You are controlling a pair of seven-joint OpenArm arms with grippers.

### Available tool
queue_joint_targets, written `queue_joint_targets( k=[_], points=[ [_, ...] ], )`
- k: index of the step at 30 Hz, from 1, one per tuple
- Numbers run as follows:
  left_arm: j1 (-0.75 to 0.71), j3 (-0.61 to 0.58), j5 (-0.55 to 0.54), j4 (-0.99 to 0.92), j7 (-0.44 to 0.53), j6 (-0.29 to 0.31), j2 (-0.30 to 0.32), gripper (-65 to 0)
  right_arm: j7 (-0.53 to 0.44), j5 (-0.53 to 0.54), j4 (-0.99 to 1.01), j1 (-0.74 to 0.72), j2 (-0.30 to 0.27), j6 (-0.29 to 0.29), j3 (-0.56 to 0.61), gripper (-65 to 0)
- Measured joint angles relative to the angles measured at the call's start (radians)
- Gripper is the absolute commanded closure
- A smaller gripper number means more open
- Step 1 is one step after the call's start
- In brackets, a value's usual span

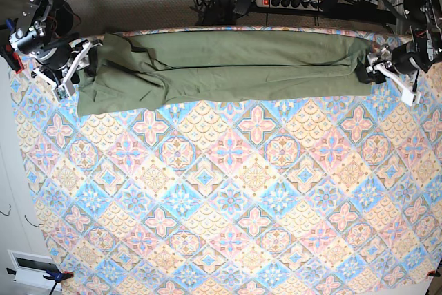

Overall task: Layout the t-shirt on the table in an organized manner, then fold the t-shirt properly
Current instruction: 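Pull the shirt strip taut between both grippers along the table edge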

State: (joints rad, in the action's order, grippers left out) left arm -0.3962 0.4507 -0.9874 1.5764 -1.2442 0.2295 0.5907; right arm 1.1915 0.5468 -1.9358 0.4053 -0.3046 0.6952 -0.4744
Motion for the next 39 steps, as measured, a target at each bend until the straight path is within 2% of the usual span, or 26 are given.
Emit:
queue_joint_targets(
  k=[4,10,15,20,26,28,29,31,33,35,37,39],
  points=[
    [0.009,-0.025,-0.014,-0.002,0.019,0.004,-0.035,-45.7,-0.008,0.003,0.0,-0.001,0.001,0.001,0.0,-24.8],
    [0.0,-0.028,-0.005,-0.002,0.018,0.004,-0.046,-45.7,-0.001,0.003,0.0,-0.002,0.0,0.0,0.0,-24.8],
    [0.0,-0.027,0.073,-0.001,0.022,0.003,-0.06,-45.7,0.0,-0.001,0.0,-0.003,0.0,0.0,0.0,-24.8],
    [0.002,-0.027,0.093,-0.007,0.029,0.007,-0.068,-45.7,-0.004,0.002,0.0,-0.003,0.0,0.0,0.0,-24.8],
    [0.014,-0.014,0.064,-0.063,0.043,0.014,-0.084,-45.1,-0.001,0.037,0.0,-0.003,0.0,0.0,-0.001,-24.8],
    [0.015,-0.014,0.068,-0.061,0.063,0.014,-0.1,-40.6,-0.003,0.056,0.0,-0.004,0.0,0.0,-0.001,-24.8],
    [0.016,-0.012,0.073,-0.061,0.065,0.015,-0.1,-36.1,-0.004,0.056,0.0,-0.004,0.0,0.0,-0.001,-24.8],
    [0.016,-0.019,0.079,-0.063,0.069,0.053,-0.1,-24.8,0.0,0.052,0.0,-0.003,0.0,0.0,-0.002,-24.8],
    [0.013,-0.045,0.04,-0.068,0.063,0.101,-0.098,-16.7,-0.001,0.052,0.0,-0.004,0.0,0.0,-0.003,-24.8],
    [0.011,-0.057,0.012,-0.07,0.051,0.159,-0.107,-13.8,-0.004,0.056,0.0,-0.003,0.0,0.0,-0.003,-24.8],
    [0.01,-0.057,0.006,-0.07,0.051,0.178,-0.111,-12.3,-0.003,0.054,0.0,-0.003,0.0,0.0,-0.003,-24.8],
    [0.011,-0.056,0.011,-0.071,0.048,0.179,-0.111,-7.5,-0.003,0.052,0.0,-0.003,0.0,0.0,-0.003,-24.8]
  ],
)
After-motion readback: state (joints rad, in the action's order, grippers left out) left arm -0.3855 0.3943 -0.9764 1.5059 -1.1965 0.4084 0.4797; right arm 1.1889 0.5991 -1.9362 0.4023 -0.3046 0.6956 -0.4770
